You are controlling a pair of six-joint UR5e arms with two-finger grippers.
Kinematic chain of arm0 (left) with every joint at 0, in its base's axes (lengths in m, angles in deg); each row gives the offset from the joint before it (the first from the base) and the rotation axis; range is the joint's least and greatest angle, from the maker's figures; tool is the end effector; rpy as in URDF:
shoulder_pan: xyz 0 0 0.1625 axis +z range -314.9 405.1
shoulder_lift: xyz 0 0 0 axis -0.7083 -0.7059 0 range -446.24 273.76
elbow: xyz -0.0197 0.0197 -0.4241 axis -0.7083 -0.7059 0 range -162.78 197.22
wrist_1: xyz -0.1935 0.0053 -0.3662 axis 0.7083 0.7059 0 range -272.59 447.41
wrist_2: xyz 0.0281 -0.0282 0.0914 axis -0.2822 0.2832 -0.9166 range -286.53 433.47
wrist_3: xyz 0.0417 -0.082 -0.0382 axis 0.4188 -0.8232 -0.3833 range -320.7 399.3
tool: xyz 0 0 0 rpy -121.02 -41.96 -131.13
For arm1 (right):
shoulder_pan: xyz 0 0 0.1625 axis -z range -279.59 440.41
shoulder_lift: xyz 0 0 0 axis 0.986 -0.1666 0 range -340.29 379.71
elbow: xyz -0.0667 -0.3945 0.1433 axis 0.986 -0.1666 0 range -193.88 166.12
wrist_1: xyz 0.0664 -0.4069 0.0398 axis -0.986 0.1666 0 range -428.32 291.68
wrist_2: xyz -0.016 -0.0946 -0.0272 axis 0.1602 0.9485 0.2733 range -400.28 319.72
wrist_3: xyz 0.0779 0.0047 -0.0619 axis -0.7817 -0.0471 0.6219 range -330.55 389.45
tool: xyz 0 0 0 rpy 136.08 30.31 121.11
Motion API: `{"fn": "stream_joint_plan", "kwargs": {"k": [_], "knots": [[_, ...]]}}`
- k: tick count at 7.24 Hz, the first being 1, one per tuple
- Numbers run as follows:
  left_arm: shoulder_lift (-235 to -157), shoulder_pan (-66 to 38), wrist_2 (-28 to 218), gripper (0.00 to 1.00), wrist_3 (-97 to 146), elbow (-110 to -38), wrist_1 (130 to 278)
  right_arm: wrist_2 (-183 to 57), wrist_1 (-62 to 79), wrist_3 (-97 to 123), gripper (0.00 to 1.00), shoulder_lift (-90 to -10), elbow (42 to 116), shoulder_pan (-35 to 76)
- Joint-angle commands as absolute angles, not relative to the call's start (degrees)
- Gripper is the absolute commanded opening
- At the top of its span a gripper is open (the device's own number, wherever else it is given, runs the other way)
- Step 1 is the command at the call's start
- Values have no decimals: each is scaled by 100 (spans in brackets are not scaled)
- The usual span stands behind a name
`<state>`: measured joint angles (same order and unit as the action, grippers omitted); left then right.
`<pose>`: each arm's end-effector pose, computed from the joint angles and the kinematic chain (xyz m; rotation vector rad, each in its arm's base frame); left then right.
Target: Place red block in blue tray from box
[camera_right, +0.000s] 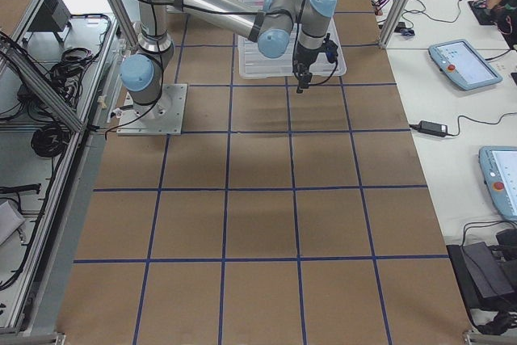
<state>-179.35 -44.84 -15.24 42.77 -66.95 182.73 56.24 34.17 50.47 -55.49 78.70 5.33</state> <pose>-0.1351 -0.5100 0.5016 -0.0918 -3.1156 -0.0694 -0.0299 -0.5858 0.3491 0.1700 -3.0499 -0.1780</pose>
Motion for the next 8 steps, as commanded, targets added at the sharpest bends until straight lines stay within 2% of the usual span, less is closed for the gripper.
{"fn": "stream_joint_plan", "kwargs": {"k": [1, 5, 6, 8], "knots": [[-17976, -4604, -1556, 100, 4299, -6689, 18233, 5692, 3522, 5650, 100, -5553, 7867, 850], [-18485, -4754, -1635, 100, 4282, -6794, 17794, 5947, 3715, 6091, 100, -5535, 7867, 1027], [-18686, -4737, -1618, 100, 4229, -6986, 17750, 5948, 3724, 6100, 100, -5535, 7867, 1071], [-19011, -4693, -1583, 100, 4220, -7469, 16674, 5957, 3724, 6100, 100, -5535, 7884, 1071]]}}
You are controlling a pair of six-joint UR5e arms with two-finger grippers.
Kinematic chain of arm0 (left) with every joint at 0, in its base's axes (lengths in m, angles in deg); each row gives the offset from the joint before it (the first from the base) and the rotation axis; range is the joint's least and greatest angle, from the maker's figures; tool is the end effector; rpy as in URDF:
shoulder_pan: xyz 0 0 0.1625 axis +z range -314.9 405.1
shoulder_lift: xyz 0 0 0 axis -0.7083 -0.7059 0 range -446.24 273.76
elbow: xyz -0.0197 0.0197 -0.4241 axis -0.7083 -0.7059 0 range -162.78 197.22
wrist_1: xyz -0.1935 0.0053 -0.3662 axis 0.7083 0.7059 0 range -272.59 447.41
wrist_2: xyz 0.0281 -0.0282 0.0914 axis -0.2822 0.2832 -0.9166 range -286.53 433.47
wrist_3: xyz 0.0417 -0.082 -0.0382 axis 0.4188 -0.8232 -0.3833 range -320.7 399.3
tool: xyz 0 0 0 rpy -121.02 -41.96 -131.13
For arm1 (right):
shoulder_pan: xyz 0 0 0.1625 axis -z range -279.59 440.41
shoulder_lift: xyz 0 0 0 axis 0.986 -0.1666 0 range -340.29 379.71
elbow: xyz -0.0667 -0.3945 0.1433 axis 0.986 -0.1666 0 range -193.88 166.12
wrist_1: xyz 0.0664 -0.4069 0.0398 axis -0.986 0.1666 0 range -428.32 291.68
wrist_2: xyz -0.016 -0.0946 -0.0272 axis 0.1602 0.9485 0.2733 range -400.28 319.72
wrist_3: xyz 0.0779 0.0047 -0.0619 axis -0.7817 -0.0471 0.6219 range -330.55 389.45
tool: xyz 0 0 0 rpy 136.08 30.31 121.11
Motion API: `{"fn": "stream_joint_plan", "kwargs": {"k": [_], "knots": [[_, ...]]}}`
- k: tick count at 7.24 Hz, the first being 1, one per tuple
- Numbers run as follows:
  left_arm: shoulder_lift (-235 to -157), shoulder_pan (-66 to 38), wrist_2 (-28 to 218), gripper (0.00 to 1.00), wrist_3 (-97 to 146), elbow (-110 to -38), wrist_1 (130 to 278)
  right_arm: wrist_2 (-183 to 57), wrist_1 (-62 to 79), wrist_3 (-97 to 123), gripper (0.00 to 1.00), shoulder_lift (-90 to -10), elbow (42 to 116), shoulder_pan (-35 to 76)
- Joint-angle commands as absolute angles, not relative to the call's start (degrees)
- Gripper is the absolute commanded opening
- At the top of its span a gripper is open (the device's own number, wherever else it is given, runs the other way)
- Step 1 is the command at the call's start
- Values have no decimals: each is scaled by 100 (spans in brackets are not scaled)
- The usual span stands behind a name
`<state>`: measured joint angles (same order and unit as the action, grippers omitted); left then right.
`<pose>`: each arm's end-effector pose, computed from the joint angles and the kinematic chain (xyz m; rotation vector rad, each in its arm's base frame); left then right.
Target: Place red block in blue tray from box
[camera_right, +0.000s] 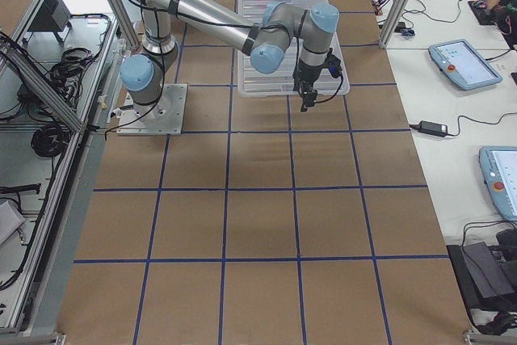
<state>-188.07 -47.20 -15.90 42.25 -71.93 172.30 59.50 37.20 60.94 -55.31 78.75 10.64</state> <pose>-0.1569 -0.5553 0.3946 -0.1421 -3.1227 -0.1599 -0.0913 -0.5842 0.3527 0.2990 -2.9847 -0.1614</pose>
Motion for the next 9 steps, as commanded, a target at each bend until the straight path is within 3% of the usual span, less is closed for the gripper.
{"fn": "stream_joint_plan", "kwargs": {"k": [1, 9], "knots": [[-19091, -4684, -1583, 100, 4220, -7558, 16651, 5939, 3715, 6092, 100, -5535, 7867, 1071], [-19804, -4464, -1626, 100, 3836, -8366, 14975, 5588, 2151, 5573, 100, -6089, 7075, 1010]]}}
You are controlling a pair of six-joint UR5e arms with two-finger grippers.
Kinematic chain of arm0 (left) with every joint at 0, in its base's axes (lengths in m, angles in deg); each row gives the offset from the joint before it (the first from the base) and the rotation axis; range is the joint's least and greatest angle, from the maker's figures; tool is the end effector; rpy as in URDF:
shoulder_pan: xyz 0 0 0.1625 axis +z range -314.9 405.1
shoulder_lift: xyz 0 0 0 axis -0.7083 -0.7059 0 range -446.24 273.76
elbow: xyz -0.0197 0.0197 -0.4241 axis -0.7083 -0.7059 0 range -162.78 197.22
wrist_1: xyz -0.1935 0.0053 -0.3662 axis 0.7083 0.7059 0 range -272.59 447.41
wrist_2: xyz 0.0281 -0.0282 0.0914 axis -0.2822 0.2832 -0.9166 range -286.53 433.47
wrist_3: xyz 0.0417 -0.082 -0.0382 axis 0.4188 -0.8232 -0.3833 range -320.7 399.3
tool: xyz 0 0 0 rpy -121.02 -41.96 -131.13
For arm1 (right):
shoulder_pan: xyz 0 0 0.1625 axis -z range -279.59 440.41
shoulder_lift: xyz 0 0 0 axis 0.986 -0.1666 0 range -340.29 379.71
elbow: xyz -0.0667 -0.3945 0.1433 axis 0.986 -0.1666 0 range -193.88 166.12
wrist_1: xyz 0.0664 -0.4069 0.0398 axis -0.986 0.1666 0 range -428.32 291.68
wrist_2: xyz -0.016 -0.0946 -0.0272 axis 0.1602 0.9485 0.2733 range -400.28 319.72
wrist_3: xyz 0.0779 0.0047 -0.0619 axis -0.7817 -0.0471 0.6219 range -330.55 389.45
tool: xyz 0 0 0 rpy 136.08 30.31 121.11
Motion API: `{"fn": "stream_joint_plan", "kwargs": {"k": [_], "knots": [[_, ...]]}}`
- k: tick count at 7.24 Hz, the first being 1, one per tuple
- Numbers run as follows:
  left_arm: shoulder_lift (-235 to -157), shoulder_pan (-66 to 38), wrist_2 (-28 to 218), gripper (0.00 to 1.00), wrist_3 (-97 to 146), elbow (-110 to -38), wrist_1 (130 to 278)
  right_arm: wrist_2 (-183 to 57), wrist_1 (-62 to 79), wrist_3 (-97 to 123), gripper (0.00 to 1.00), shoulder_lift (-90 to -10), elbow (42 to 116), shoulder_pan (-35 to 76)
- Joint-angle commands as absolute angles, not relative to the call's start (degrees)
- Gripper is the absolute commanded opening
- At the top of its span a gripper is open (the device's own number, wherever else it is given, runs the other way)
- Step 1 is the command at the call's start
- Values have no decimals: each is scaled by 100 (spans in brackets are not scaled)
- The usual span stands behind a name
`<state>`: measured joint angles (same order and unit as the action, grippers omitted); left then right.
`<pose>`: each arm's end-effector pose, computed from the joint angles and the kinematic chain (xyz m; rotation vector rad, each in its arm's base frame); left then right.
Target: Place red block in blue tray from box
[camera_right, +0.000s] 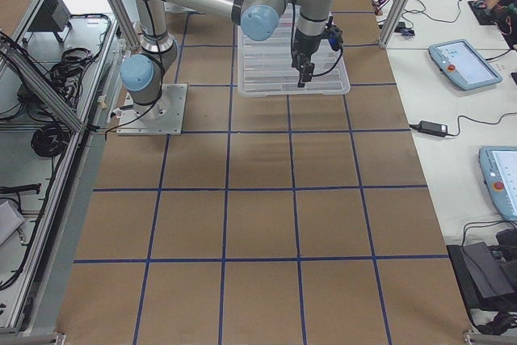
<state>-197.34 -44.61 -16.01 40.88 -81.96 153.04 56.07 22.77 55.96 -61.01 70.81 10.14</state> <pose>-0.1313 -0.5813 0.2521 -0.0343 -3.1265 -0.1609 -0.0721 -0.5631 0.4509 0.1850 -3.0508 -0.1375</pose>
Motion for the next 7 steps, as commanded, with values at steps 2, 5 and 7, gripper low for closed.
{"fn": "stream_joint_plan", "kwargs": {"k": [2, 5, 7], "knots": [[-19883, -4455, -1644, 100, 3772, -8586, 14536, 5342, 1881, 5573, 100, -6106, 7084, 1010], [-20076, -4464, -1636, 94, 3298, -8903, 13954, 5341, 1826, 5591, 100, -6150, 7075, 1010], [-20103, -4447, -1671, 89, 3174, -9000, 14023, 5333, 1826, 5608, 100, -6141, 7093, 1010]]}}
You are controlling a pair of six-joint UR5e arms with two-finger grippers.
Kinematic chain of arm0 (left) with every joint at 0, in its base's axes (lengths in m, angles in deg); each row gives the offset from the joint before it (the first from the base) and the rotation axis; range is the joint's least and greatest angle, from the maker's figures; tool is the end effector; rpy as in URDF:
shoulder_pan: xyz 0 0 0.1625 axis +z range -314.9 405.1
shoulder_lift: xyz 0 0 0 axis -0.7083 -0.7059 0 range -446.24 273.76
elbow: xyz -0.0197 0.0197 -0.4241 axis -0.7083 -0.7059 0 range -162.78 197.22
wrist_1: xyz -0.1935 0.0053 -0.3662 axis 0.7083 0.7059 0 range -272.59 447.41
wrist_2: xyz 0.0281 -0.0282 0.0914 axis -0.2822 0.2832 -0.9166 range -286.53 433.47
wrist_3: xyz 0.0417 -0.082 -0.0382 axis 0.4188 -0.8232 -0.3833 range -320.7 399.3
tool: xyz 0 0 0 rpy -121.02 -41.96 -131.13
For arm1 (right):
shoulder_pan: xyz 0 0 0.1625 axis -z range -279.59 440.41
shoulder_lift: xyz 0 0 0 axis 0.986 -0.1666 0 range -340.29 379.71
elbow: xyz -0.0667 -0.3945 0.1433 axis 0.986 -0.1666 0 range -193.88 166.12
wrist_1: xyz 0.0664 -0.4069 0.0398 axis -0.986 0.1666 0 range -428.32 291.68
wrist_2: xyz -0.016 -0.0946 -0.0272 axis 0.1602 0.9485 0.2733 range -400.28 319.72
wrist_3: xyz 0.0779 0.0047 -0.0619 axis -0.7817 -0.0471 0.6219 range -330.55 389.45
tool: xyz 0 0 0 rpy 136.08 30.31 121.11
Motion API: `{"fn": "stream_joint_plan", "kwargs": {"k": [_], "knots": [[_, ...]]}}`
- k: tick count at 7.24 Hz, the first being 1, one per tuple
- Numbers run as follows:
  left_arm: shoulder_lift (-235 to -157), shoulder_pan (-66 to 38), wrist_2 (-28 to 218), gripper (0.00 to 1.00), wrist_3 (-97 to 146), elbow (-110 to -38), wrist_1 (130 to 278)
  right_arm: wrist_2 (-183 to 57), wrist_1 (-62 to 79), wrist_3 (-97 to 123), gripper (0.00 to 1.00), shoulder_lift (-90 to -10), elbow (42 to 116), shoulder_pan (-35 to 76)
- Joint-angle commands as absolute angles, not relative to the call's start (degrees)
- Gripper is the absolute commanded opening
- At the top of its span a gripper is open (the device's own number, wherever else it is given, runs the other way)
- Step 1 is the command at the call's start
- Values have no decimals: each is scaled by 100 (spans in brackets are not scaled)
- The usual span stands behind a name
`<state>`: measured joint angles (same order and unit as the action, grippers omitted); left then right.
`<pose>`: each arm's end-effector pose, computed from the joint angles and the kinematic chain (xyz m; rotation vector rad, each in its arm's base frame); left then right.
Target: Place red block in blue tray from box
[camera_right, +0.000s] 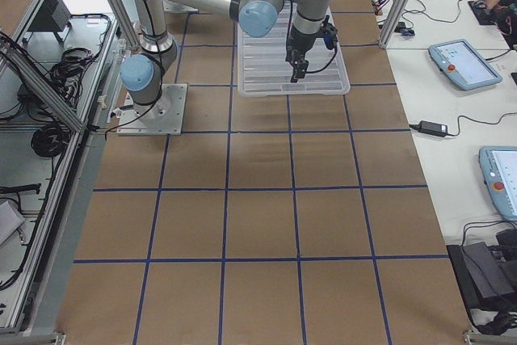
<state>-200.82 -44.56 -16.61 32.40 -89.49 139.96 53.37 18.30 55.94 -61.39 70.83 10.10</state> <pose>-0.1299 -0.5651 0.1843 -0.1980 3.1284 0.1045 -0.0638 -0.5550 0.4469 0.1914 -3.1177 -0.2148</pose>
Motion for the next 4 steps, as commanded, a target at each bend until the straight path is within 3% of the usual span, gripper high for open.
{"fn": "stream_joint_plan", "kwargs": {"k": [1, 2, 3, 4], "knots": [[-20120, -4447, -1662, 70, 3113, -9000, 14023, 5315, 1834, 5608, 100, -6133, 7084, 1010], [-20121, -4455, -1662, 29, 3025, -8992, 14015, 5315, 1834, 5617, 100, -6133, 7084, 1010], [-20094, -4455, -1662, 15, 3033, -8966, 14023, 5324, 1843, 5634, 100, -6124, 7084, 1010], [-20068, -4455, -1636, 14, 3033, -8931, 14084, 5341, 1861, 5565, 100, -6106, 7023, 1010]]}}
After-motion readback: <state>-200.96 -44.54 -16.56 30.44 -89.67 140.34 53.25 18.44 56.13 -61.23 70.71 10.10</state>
